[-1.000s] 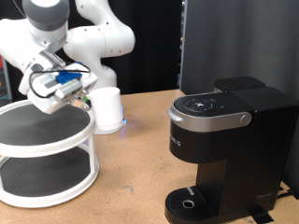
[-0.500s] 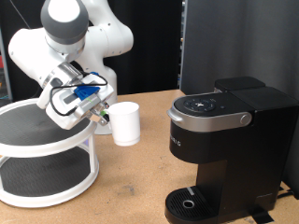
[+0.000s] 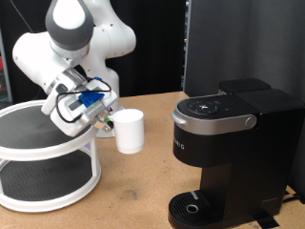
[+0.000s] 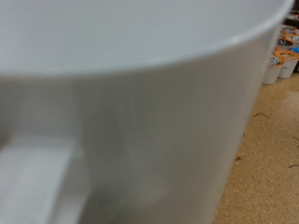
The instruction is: Make a cup of coffee with the keurig machine
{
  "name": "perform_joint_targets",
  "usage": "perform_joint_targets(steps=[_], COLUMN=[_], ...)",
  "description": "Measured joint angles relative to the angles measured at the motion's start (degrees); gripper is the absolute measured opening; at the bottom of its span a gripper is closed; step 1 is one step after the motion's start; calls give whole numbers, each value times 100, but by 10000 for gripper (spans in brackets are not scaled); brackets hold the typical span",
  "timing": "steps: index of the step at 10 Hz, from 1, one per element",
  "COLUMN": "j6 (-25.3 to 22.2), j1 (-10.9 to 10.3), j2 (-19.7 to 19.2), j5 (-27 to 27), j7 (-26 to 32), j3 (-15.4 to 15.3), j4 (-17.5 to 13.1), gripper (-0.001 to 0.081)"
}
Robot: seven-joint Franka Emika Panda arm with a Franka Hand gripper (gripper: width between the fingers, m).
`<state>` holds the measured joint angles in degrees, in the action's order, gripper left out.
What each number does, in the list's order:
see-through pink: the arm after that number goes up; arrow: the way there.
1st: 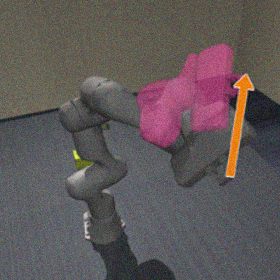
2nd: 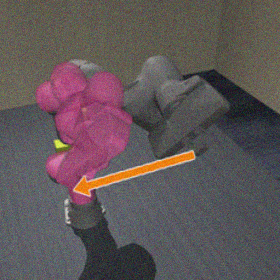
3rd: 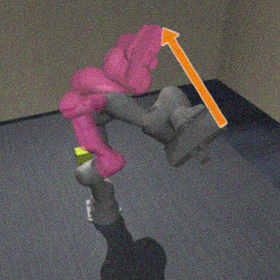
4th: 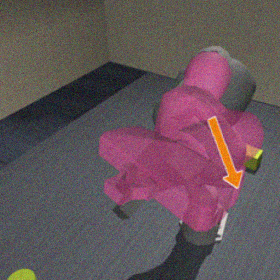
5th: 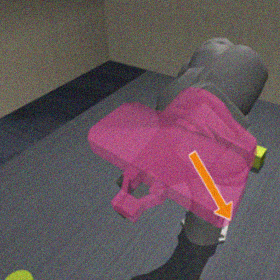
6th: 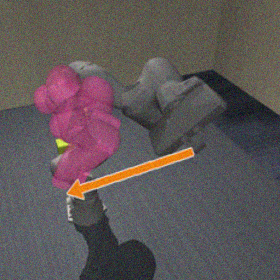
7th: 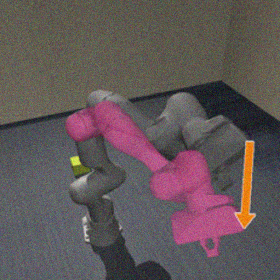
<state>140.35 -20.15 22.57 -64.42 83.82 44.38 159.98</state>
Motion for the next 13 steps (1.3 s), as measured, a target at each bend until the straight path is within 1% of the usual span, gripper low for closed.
perform_joint_targets(steps=[2, 4, 6, 10, 13], j6=[201, 223, 154, -69, -261], j1=[-232, -439, -583, -733, -743], j2=[-300, -688, -1097, -1811, -2181], j5=[-504, -1088, -1529, -2123, -2415], j7=[431, 894, 1229, 1535, 1604], j3=[1, 3, 2, -30, -137], j4=[-1, -49, -106, -283, -482], gripper=[63, 63, 63, 63, 63])
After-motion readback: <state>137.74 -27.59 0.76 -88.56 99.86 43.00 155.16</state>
